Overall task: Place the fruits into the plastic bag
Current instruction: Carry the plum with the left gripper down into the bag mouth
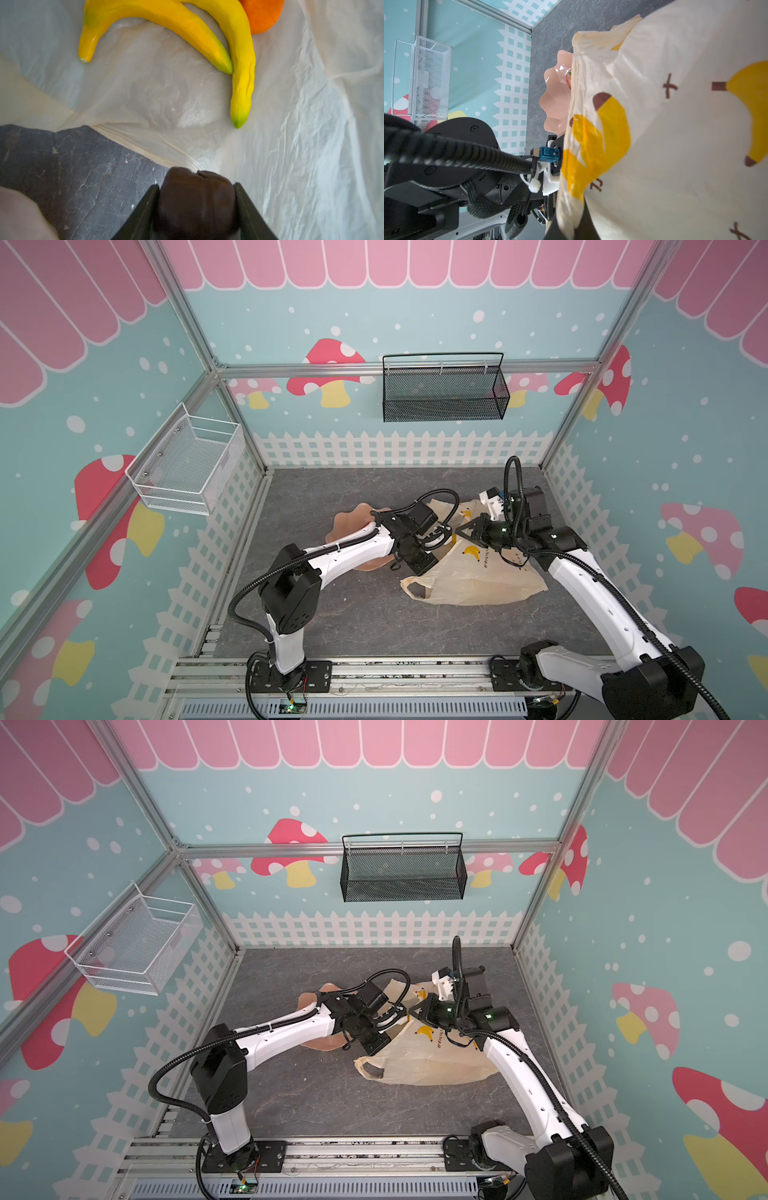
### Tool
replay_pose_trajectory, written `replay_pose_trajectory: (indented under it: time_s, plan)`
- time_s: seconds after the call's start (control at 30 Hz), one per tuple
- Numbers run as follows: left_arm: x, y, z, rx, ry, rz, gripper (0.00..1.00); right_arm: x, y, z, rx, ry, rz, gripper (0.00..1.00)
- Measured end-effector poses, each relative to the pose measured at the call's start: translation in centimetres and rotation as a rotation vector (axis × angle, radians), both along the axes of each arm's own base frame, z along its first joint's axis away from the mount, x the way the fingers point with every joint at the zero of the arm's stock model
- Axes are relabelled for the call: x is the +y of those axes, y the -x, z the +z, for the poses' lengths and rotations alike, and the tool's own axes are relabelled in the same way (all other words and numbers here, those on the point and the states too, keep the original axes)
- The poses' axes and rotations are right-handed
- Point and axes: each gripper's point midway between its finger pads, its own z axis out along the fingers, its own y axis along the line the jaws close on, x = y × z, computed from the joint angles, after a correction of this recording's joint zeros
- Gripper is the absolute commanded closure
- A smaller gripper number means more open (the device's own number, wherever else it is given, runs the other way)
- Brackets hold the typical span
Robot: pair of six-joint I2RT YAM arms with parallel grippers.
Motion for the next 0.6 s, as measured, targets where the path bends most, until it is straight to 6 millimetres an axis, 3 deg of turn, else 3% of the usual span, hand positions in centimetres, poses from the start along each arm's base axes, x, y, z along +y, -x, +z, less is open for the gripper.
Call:
replay_pose_trajectory:
  time_s: [0.37, 0.6]
  plan:
    - [-2.6, -0.8, -2.6, 0.081, 0.047, 0.045, 0.68, 0.0, 0.0, 0.0, 0.003, 0.001, -0.001, 1.0]
    - [-5.9, -2.1, -2.2, 0.135, 0.161, 0.101, 0.68, 0.0, 0.0, 0.0, 0.003, 0.0, -0.001, 1.0]
